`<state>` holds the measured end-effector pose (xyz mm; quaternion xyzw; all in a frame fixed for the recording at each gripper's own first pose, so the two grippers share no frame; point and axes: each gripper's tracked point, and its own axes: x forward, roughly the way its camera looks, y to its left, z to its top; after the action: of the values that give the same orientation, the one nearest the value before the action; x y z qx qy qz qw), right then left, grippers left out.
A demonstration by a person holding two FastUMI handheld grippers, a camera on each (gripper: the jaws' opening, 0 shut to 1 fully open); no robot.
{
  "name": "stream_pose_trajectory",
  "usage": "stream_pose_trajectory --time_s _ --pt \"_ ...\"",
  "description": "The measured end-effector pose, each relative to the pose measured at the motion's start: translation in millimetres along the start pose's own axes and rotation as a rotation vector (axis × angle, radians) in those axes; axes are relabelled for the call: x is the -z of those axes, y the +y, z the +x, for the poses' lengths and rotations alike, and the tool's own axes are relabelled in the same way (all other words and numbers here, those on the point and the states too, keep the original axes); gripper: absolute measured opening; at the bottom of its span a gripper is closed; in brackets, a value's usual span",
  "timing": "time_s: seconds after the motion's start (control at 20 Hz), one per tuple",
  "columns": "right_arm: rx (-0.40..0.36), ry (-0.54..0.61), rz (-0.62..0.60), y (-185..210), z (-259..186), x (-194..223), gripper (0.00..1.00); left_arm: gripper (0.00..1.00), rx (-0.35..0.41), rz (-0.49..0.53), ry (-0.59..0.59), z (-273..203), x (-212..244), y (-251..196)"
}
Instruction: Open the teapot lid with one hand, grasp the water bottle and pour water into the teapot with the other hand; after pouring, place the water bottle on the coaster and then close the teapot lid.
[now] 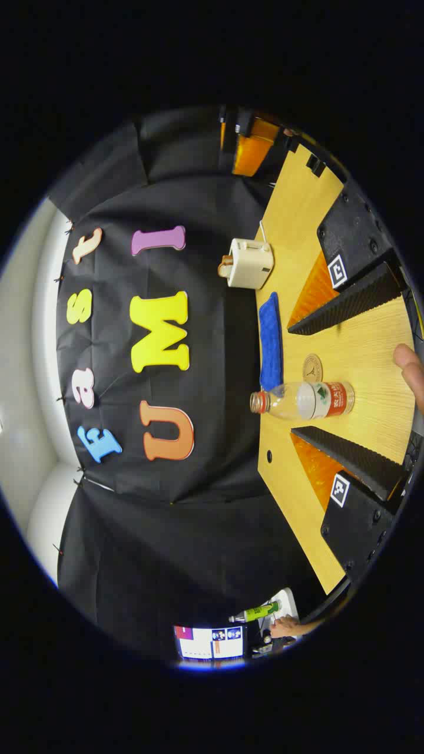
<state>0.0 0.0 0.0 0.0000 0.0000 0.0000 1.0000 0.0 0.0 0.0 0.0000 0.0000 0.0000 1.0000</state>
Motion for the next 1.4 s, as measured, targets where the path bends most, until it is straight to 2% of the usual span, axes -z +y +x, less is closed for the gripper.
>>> stream_pose_trajectory --time_s 0.1,0.35,0.55,0.85,0.9,1.15,1.2,1.4 --pt "-0.009 0.003 -0.016 2.8 2.2 1.4 0.95 0.98 -0.037 -0.027 0.002 2.0 -1.3 15.1" --pt "0.042 0.012 0.002 -11.0 9.8 8.6 0.95 0.98 -0.106 0.007 -0.030 2.7 -11.4 41.7" --pt "0.051 0.018 -0.001 -10.7 15.1 12.0 0.95 0.98 -0.065 -0.021 -0.018 5.6 -6.2 37.2" --pt "0.036 0.028 -0.023 -4.0 16.8 17.9 0.95 0.98 -0.068 0.002 -0.009 4.7 -5.1 40.0" --pt "0.037 0.026 -0.024 -3.6 16.8 17.7 0.93 0.98 -0.067 0.001 -0.008 5.2 -4.7 39.7" --pt "0.038 0.019 -0.008 -6.2 18.9 17.0 0.95 0.98 -0.070 0.002 0.014 8.1 1.7 41.4" --pt "0.033 0.018 -0.007 -4.8 19.5 17.3 0.97 0.98 -0.068 -0.001 0.020 8.9 3.1 41.7" --pt "-0.001 0.021 0.003 10.7 30.8 29.4 0.95 0.98 -0.066 -0.002 0.033 12.5 6.5 43.3"
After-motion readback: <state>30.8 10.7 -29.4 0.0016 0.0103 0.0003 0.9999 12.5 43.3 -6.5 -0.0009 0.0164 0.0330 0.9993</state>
